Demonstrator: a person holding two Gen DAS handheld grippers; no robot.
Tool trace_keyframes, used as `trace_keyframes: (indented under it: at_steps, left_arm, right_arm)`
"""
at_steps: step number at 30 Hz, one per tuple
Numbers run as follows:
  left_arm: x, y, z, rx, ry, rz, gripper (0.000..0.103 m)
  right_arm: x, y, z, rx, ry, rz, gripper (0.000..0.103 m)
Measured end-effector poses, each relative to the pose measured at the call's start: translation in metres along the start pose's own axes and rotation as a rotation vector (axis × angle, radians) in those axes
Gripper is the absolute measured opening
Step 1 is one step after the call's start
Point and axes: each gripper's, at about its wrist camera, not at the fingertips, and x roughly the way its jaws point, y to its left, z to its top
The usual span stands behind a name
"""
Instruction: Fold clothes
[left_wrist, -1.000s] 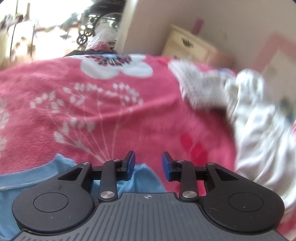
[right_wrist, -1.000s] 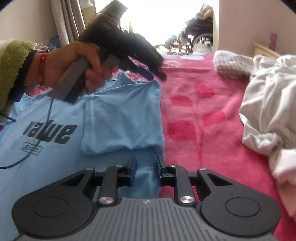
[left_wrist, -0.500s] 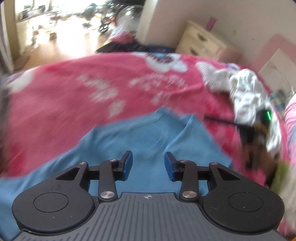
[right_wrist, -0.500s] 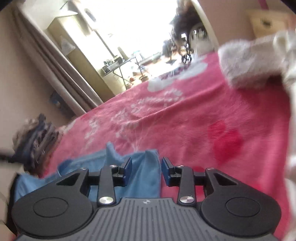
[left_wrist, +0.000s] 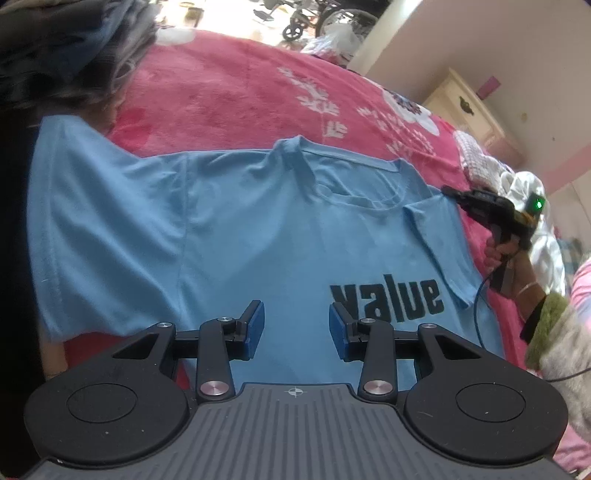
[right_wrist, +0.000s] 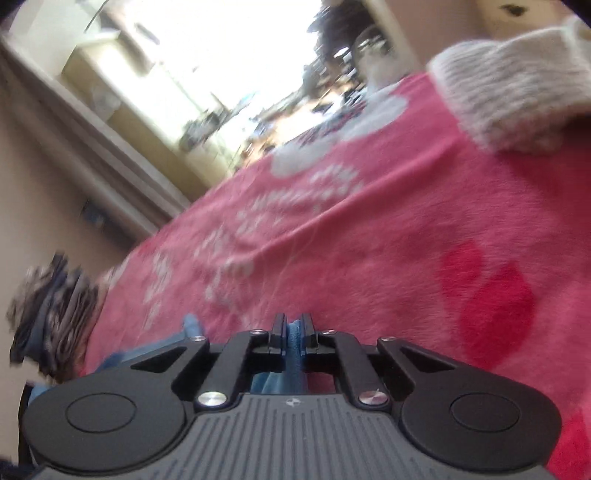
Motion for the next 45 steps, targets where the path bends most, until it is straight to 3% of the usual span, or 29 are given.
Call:
trace_keyframes:
  at_steps: [6, 13, 15, 17, 18, 22, 26, 28, 31, 33, 38, 42, 45]
  left_arm:
    - [-0.003, 0.012, -0.003, -0.019, -0.007, 0.007, 0.038]
    - [-0.003, 0.022, -0.012, -0.039, 0.009, 0.008, 0.038]
    - [-0.003, 0.021, -0.014, -0.031, 0.011, 0.003, 0.038]
    - [-0.002, 0.018, -0.016, -0.011, 0.01, -0.005, 0.038]
    - [-0.002, 0.017, -0.017, 0.001, 0.008, -0.012, 0.038]
    - [-0.004, 0.011, -0.019, 0.046, -0.002, -0.039, 0.038]
    - [-0.003, 0.006, -0.021, 0.077, -0.002, -0.065, 0.038]
    - [0.0, 0.003, -0.023, 0.085, 0.002, -0.077, 0.038]
    - [0.003, 0.0, -0.026, 0.093, 0.015, -0.092, 0.038]
    - [0.002, -0.004, -0.029, 0.112, 0.011, -0.093, 0.038]
    - [-0.012, -0.007, -0.036, 0.147, -0.009, -0.1, 0.04]
    - [-0.014, -0.006, -0.041, 0.148, -0.008, -0.073, 0.041]
    - [-0.013, -0.006, -0.044, 0.154, 0.001, -0.052, 0.041]
  right_arm:
    - [-0.011, -0.018, -0.01, 0.086, -0.079, -0.04, 0.006]
    - [-0.002, -0.015, -0.006, 0.07, -0.066, -0.072, 0.008]
    - [-0.003, -0.013, -0.002, 0.081, -0.064, -0.072, 0.014]
    - [-0.02, -0.007, -0.002, 0.045, -0.066, -0.087, 0.035]
    - [-0.029, -0.003, -0.002, 0.024, -0.067, -0.096, 0.035]
    - [-0.067, 0.011, -0.003, -0.061, -0.071, -0.13, 0.034]
    - [-0.104, 0.039, -0.041, -0.24, 0.037, -0.143, 0.03]
    - [-0.107, 0.042, -0.059, -0.26, 0.079, -0.148, 0.026]
    - [-0.088, 0.033, -0.077, -0.24, 0.156, -0.205, 0.023]
    - [-0.081, 0.033, -0.082, -0.297, 0.169, -0.229, 0.021]
    - [-0.091, 0.055, -0.061, -0.338, 0.162, -0.247, 0.024]
    - [-0.062, 0.066, -0.041, -0.378, 0.137, -0.249, 0.014]
    - [-0.023, 0.053, -0.038, -0.372, 0.174, -0.33, 0.014]
